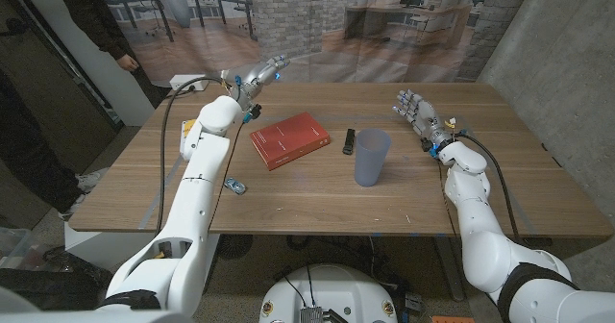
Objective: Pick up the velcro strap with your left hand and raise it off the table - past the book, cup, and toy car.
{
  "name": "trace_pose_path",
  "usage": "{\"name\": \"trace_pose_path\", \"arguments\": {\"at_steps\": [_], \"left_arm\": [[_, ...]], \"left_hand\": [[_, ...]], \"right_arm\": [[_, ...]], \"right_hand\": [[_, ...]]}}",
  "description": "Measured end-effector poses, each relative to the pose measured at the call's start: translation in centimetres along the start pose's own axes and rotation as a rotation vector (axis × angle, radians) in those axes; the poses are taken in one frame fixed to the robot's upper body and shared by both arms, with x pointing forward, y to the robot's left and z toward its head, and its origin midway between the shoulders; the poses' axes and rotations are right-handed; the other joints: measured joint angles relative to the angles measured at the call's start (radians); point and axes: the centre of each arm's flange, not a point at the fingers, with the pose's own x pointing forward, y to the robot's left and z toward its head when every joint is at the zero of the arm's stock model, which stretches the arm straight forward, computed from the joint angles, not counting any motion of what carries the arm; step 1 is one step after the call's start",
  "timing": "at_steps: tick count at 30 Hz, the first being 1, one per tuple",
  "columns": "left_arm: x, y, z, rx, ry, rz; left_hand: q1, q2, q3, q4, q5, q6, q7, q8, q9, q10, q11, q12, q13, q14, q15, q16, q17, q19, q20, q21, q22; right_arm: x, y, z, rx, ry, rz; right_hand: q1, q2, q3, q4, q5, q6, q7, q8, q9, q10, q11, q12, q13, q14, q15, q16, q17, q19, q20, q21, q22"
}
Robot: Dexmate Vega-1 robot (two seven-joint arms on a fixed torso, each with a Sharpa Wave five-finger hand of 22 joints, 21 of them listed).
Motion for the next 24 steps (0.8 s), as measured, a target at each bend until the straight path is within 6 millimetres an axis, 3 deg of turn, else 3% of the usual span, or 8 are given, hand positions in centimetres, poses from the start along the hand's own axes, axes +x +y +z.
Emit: {"name": "trace_pose_path", "arguments": {"at_steps": [24], "left_arm": [[2.2,0.2,3.6,0.168,-0.045,-0.093]], "left_hand": [[0.018,-0.006,0.0,-0.022,-0.004,0.023,-0.005,0.0,0.0,0.023,-0.013,0.0,0.0,0.014,-0.014,0.0,0.0,0.005,-0.005,0.0,0.0]], "right_arm": [[-0.8,-1.1,-0.1,0.014,-0.025,-0.015]], "right_hand": [[0.0,0.0,-0.004,-0.004,0.0,0.0,0.0,0.0,0.0,0.0,0.0,0.0,0.0,0.0,0.0,0.0,0.0,0.003,0.004,-0.004,0.0]]}}
